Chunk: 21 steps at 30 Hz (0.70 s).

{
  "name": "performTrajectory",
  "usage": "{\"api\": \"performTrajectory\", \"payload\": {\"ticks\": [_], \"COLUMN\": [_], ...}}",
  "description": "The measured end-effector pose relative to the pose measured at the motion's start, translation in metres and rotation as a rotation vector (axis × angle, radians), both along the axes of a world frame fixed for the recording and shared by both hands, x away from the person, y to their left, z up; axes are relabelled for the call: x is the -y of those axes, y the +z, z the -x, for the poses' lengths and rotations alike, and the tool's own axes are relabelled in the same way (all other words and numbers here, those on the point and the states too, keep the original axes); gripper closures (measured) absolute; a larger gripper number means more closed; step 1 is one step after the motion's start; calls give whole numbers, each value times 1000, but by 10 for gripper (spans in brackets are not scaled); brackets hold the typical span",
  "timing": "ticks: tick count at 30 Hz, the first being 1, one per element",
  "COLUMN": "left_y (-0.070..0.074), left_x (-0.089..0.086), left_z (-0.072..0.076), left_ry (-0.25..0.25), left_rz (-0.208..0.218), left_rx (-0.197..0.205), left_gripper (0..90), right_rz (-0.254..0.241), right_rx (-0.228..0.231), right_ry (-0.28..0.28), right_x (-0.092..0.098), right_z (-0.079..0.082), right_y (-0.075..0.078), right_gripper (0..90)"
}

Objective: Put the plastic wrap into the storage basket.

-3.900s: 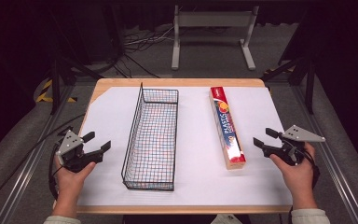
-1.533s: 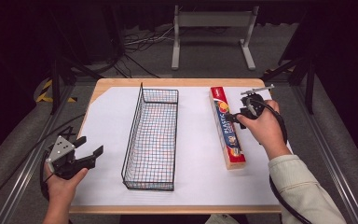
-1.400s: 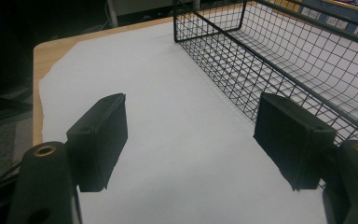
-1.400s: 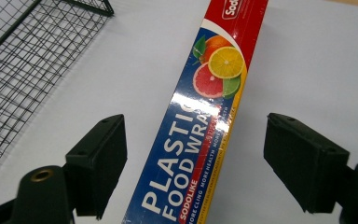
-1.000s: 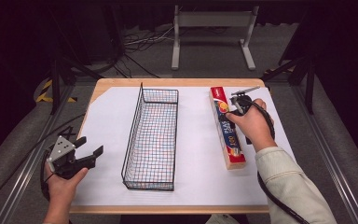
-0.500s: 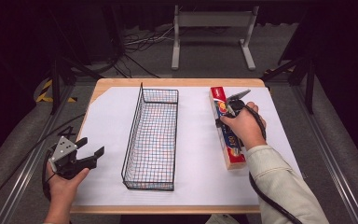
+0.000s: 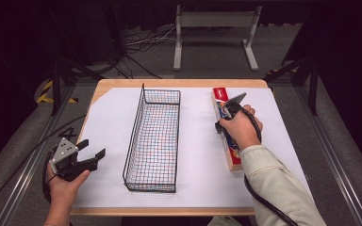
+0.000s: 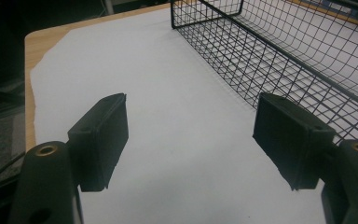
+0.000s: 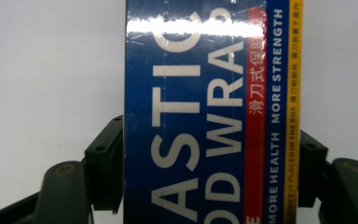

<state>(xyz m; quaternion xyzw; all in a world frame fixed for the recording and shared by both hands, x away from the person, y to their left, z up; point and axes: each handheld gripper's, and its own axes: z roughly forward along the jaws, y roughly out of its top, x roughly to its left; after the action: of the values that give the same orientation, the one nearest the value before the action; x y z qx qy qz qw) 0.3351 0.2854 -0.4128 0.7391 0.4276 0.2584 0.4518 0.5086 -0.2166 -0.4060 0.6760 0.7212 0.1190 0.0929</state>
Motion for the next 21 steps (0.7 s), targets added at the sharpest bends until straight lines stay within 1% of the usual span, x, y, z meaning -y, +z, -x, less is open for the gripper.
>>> {"api": "performTrajectory", "payload": {"ticks": [1,3,4,5,6,9,13,15,17,21], "left_y": [0,0,0,0,0,-1,0,0,0,0], "left_x": [0,-1,-1,-1,-1,-1,-1,-2,-2,-1], "left_z": [0,0,0,0,0,0,0,0,0,-1], "left_ry": [0,1,1,1,0,0,1,6,7,10], "left_rz": [-1,1,0,-2,-1,-3,-1,3,4,6], "left_rx": [1,1,0,0,0,0,2,4,5,4], "left_gripper": [266,266,266,266,266,266,265,262,262,262], "right_rz": [21,28,39,45,55,62,57,47,25,24], "right_rx": [-11,-28,-32,-29,-36,-38,-35,-28,-35,-32], "right_ry": [1,0,3,0,-2,-6,-16,-25,-39,-55], "right_x": [0,-1,-2,-3,-4,-5,-5,-5,-5,-5], "right_z": [-1,-2,-3,-3,-3,-4,-3,-3,-2,-1], "right_y": [1,2,2,2,3,3,3,3,6,10], "right_gripper": [375,384,392,397,401,404,407,408,409,410]}}
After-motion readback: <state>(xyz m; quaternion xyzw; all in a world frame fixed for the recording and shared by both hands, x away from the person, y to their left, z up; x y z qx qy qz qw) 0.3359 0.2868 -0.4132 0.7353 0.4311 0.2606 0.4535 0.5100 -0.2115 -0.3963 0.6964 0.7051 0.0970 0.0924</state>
